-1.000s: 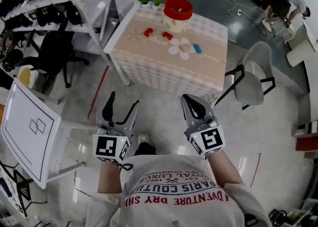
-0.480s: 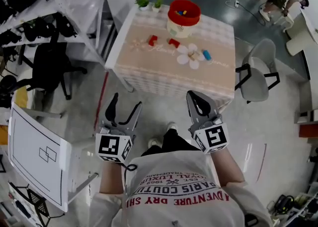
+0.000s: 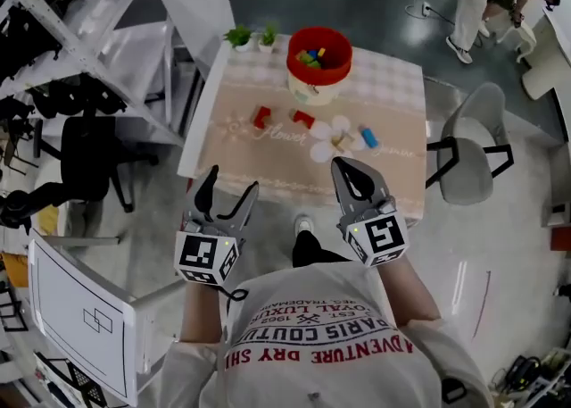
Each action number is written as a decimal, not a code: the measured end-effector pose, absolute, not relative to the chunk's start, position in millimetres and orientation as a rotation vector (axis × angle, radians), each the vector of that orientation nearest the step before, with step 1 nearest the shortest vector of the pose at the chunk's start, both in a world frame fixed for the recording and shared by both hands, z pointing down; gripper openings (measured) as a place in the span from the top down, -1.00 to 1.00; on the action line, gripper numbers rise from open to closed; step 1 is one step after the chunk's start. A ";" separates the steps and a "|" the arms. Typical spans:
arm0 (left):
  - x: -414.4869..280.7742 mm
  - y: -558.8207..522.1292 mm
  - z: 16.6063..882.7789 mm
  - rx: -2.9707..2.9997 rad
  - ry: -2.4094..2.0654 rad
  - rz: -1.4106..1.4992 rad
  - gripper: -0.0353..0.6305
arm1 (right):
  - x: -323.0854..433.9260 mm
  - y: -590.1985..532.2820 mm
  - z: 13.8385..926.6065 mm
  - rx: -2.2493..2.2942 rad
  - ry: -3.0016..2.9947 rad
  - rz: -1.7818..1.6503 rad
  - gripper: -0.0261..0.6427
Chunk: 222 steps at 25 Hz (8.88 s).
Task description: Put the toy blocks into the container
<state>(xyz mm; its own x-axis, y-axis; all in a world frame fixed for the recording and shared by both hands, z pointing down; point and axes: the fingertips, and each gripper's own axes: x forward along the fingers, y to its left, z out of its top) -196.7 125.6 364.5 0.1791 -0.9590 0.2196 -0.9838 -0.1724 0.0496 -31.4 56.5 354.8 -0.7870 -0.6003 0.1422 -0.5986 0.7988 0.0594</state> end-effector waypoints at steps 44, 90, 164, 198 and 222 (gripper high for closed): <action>-249.9 -94.5 632.0 1.908 -1.492 0.725 0.42 | -67.3 -157.9 483.3 0.984 -2.625 0.147 0.92; -154.0 -201.0 452.1 2.435 -1.452 0.480 -0.23 | -42.4 -156.3 407.8 1.292 -2.595 0.075 0.92; -115.4 -243.7 440.0 2.501 -1.470 0.551 -0.29 | 7.5 -154.4 420.6 1.512 -2.397 0.061 0.92; 18.0 -87.9 609.4 2.285 -1.244 0.751 -0.29 | 101.3 -105.1 513.5 1.178 -2.477 0.310 0.92; 3.5 -120.2 543.8 2.421 -1.313 0.779 0.43 | 93.1 -130.5 477.1 1.200 -2.532 0.252 0.92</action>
<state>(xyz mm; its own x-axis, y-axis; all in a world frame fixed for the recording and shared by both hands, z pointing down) 3.5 -120.2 543.8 0.4418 -0.6860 0.5781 -0.8361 -0.5484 -0.0117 93.1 -130.5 477.1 -0.5922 -0.7185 0.3647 -0.7763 0.6300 -0.0194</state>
